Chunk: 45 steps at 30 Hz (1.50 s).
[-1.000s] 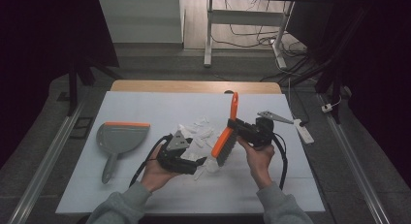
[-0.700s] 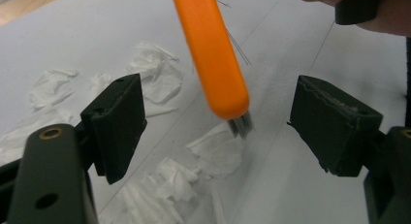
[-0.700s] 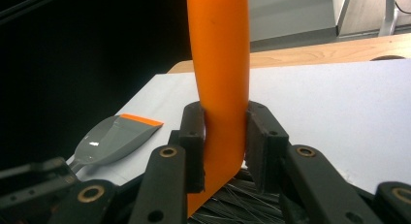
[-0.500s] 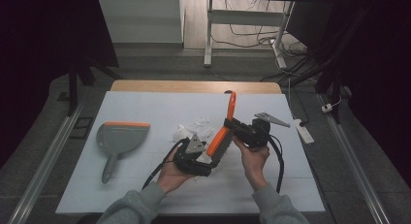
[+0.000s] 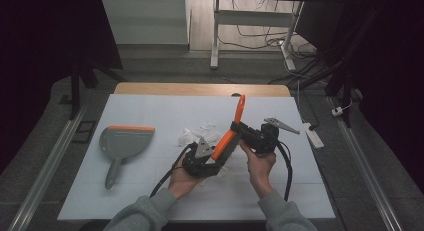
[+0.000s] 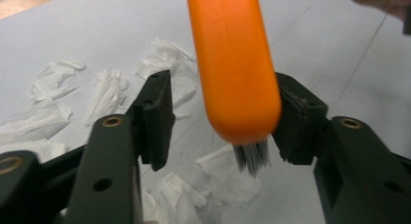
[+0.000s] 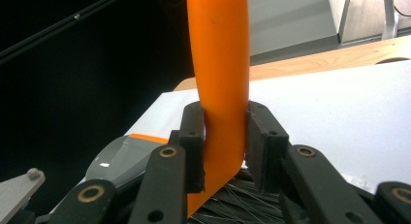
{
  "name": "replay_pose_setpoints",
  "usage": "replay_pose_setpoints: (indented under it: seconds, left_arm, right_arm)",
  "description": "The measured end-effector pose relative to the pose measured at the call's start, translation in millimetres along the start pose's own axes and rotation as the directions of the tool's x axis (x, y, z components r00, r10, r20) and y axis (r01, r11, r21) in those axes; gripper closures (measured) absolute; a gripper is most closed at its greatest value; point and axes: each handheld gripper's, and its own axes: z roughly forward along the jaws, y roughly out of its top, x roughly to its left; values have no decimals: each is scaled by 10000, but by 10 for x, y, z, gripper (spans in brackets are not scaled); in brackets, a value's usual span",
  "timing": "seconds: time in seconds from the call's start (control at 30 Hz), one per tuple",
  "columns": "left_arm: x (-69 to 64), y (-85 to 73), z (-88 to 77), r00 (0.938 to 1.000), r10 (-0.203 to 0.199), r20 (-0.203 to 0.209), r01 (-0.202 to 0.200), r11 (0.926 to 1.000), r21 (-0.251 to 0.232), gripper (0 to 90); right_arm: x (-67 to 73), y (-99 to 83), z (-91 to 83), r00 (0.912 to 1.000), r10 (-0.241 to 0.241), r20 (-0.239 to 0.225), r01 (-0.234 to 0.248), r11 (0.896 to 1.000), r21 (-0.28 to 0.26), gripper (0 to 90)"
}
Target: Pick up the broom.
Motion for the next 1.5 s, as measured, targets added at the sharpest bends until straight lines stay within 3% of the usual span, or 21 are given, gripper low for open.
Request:
replay_pose_setpoints:
  seconds: [0.13, 0.27, 0.43, 0.8, 0.9, 0.93, 1.0, 1.03, 1.07, 1.1, 1.13, 1.17, 1.23, 1.27, 1.3, 1.33, 1.37, 1.4, 1.43, 1.47, 1.5]
  left_arm:
    - [35, 5, 33, 9996, -264, 60, 265, 9995, -195, 523]
    - [63, 4, 52, 9991, -376, 174, 382, 9986, -354, 729]
    - [146, -2, 35, 9985, -474, 285, 476, 9989, -59, 780]
    - [338, 27, -137, 9993, -91, 361, 69, 9981, 619, 800]
    - [442, 19, -233, 9992, -96, 379, 61, 9958, 915, 800]
    - [470, 14, -263, 9992, -82, 395, 41, 9948, 1014, 800]
    - [513, 4, -316, 9993, 28, 384, -73, 9930, 1179, 800]
    - [527, 5, -339, 9992, 64, 393, -112, 9923, 1232, 800]
    - [539, 9, -362, 9990, 130, 431, -184, 9915, 1285, 800]
    - [546, 17, -384, 9987, 245, 446, -303, 9905, 1342, 800]
    - [548, 28, -403, 9983, 364, 453, -425, 9891, 1413, 800]
    - [551, 42, -422, 9976, 514, 461, -578, 9870, 1501, 800]
    - [553, 67, -458, 9961, 681, 559, -762, 9845, 1580, 800]
    - [555, 80, -471, 9949, 755, 663, -855, 9828, 1635, 800]
    - [551, 92, -486, 9938, 873, 692, -978, 9809, 1684, 800]
    - [547, 100, -498, 9933, 879, 754, -998, 9802, 1712, 800]
    - [545, 106, -508, 9926, 874, 847, -1012, 9791, 1762, 800]
    - [537, 111, -512, 9920, 892, 889, -1041, 9781, 1805, 799]
    - [523, 116, -512, 9913, 935, 923, -1096, 9760, 1884, 799]
    - [508, 122, -508, 9901, 1040, 946, -1212, 9726, 1986, 799]
    - [493, 129, -506, 9883, 1156, 990, -1344, 9683, 2106, 799]
  right_arm:
    - [7, -25, 10, 9996, 249, -141, -250, 9997, -51, 709]
    - [39, -64, 37, 9992, 305, -269, -303, 9995, 59, 709]
    - [46, -84, 50, 9990, 251, -363, -245, 9996, 152, 707]
    - [135, 3, 55, 9937, -1039, -431, 1065, 9923, 626, 573]
    - [190, 93, -7, 9658, -2541, -510, 2587, 9572, 1298, 490]
    - [190, 93, -7, 9658, -2541, -510, 2587, 9572, 1298, 490]
    - [217, 123, -52, 9363, -3461, -598, 3512, 9220, 1628, 460]
    - [239, 152, -91, 9085, -4067, -959, 4178, 8869, 1972, 447]
    - [239, 152, -91, 9085, -4067, -959, 4178, 8869, 1972, 447]
    - [272, 175, -120, 8774, -4626, -1269, 4797, 8441, 2396, 435]
    - [290, 182, -136, 8578, -4951, -1379, 5138, 8195, 2539, 430]
    - [290, 182, -136, 8578, -4951, -1379, 5138, 8195, 2539, 430]
    - [352, 195, -168, 8163, -5481, -1824, 5773, 7634, 2897, 399]
    - [352, 195, -168, 8163, -5481, -1824, 5773, 7634, 2897, 399]
    - [376, 194, -179, 8019, -5645, -1958, 5971, 7456, 2960, 390]
    - [428, 184, -199, 7748, -5925, -2204, 6319, 7156, 2975, 379]
    - [428, 184, -199, 7748, -5925, -2204, 6319, 7156, 2975, 379]
    - [489, 177, -218, 7516, -6109, -2489, 6594, 6846, 3108, 374]
    - [489, 177, -218, 7516, -6109, -2489, 6594, 6846, 3108, 374]
    - [548, 172, -222, 7216, -6387, -2670, 6916, 6482, 3186, 374]
    - [574, 171, -225, 7129, -6445, -2763, 7004, 6355, 3248, 373]
